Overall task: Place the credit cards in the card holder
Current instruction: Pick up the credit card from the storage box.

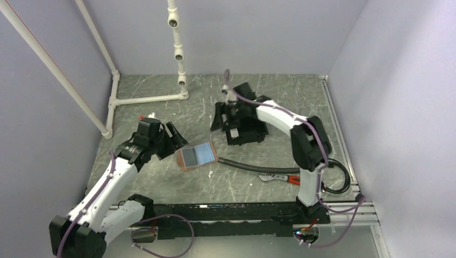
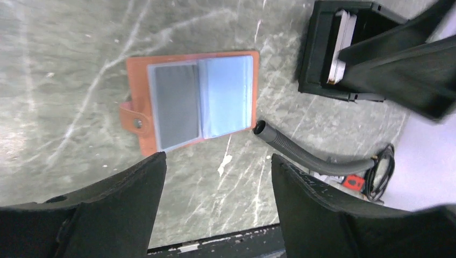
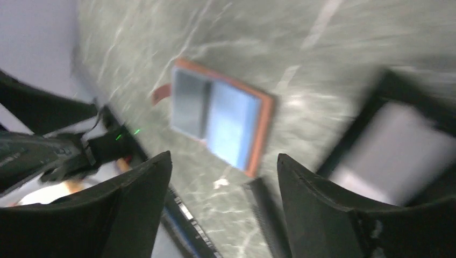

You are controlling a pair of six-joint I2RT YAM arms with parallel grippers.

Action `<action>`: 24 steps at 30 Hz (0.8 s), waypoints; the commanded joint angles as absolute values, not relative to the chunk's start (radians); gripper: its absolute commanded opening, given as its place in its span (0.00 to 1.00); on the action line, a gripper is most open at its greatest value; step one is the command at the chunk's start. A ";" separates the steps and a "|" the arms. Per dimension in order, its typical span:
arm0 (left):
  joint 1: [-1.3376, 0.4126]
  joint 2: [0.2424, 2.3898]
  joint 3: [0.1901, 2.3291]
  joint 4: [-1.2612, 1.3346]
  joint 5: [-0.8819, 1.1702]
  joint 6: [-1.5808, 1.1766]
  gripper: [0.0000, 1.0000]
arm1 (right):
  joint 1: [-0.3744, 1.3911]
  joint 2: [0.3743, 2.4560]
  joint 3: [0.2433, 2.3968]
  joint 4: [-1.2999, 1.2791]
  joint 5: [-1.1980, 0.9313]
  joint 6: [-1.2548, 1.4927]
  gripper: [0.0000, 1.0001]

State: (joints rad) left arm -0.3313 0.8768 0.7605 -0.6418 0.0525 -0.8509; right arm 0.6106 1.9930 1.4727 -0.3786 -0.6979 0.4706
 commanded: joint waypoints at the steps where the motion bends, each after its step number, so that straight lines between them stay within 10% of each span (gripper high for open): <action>1: -0.333 0.957 0.761 -0.498 0.207 -0.837 0.78 | 0.529 1.863 1.531 -0.630 -0.371 0.265 0.78; 24: -0.333 0.999 0.758 -0.480 0.291 -0.806 0.82 | 0.442 1.990 1.488 -0.518 -0.562 0.336 0.91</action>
